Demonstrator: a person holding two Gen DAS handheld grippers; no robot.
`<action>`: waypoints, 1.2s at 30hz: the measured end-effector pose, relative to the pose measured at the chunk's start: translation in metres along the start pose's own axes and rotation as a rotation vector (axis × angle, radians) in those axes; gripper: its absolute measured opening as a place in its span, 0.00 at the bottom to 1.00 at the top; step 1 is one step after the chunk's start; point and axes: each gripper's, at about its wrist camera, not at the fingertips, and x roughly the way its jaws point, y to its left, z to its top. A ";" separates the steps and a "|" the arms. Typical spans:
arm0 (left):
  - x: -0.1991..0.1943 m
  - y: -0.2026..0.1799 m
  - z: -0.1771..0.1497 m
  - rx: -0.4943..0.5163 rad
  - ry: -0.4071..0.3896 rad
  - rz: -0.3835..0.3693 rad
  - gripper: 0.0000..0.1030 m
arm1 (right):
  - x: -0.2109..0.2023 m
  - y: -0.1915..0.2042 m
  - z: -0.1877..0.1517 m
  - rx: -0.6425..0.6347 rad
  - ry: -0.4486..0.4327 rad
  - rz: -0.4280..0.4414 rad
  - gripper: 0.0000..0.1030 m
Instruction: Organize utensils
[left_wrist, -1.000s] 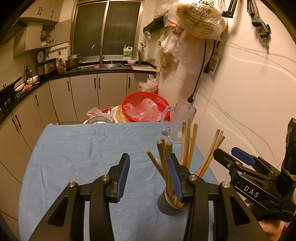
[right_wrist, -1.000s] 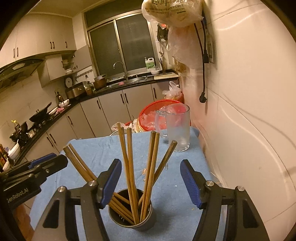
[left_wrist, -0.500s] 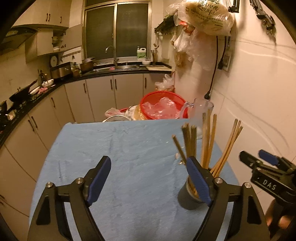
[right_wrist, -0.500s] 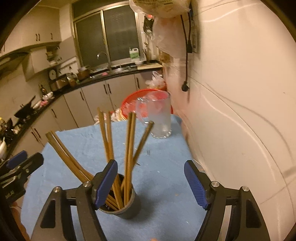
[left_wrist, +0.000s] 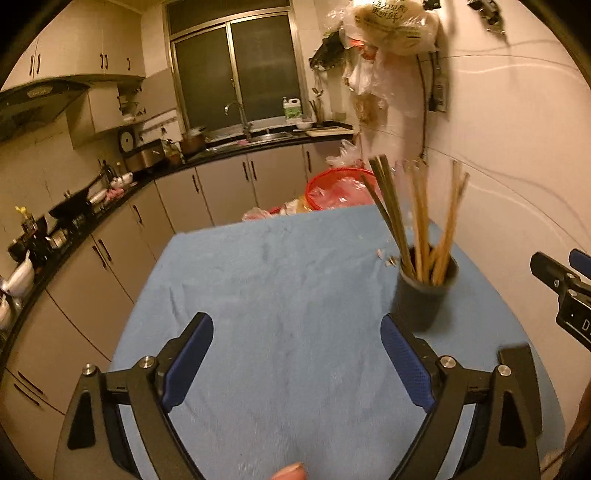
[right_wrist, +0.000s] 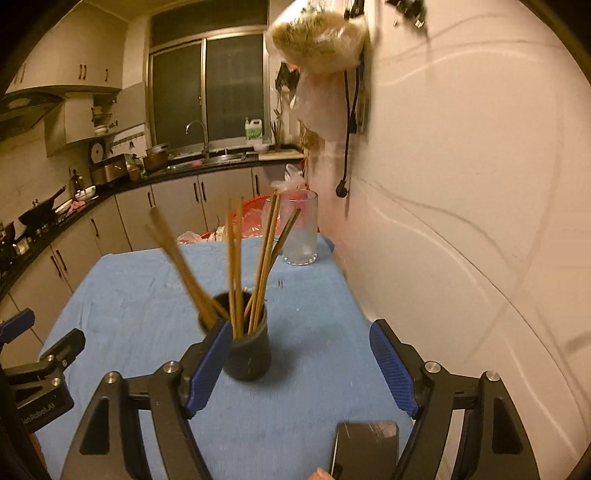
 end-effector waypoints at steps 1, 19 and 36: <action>-0.007 0.006 -0.010 -0.011 -0.001 -0.030 0.89 | -0.010 0.002 -0.008 0.001 -0.007 -0.004 0.77; -0.058 0.026 -0.103 -0.014 -0.009 -0.033 0.94 | -0.104 0.028 -0.102 -0.039 -0.021 -0.050 0.79; -0.036 0.025 -0.107 -0.002 0.047 -0.060 0.94 | -0.071 0.031 -0.102 -0.032 0.040 -0.039 0.79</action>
